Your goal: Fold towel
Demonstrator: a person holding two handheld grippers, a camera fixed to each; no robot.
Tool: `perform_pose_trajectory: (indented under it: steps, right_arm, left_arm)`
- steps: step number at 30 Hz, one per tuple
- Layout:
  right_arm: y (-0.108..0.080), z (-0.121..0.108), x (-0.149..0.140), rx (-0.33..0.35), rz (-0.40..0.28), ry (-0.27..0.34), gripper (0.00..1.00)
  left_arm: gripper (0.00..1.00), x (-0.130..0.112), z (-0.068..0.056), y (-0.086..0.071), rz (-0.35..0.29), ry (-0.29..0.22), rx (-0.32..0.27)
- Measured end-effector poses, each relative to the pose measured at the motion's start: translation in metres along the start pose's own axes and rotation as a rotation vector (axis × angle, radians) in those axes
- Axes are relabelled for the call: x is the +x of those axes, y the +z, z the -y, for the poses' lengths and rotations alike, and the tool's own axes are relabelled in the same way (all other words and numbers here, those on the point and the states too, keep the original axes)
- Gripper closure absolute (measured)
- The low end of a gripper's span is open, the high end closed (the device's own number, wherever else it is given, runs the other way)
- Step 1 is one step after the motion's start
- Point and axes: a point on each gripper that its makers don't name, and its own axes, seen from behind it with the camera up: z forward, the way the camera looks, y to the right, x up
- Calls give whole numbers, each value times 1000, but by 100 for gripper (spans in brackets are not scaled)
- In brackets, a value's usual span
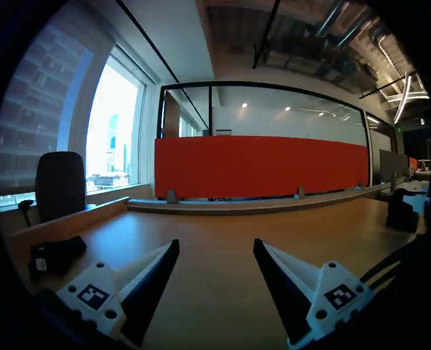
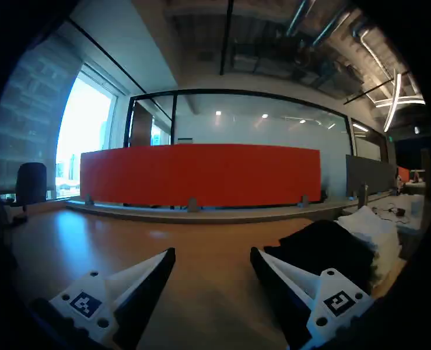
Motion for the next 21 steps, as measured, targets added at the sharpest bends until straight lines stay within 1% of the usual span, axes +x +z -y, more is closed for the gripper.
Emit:
perform_pose_trajectory:
  steps: [21]
  right_arm:
    - [0,0,-1,0,0,0,1]
  left_arm:
    - [6,1,0,-1,0,0,0]
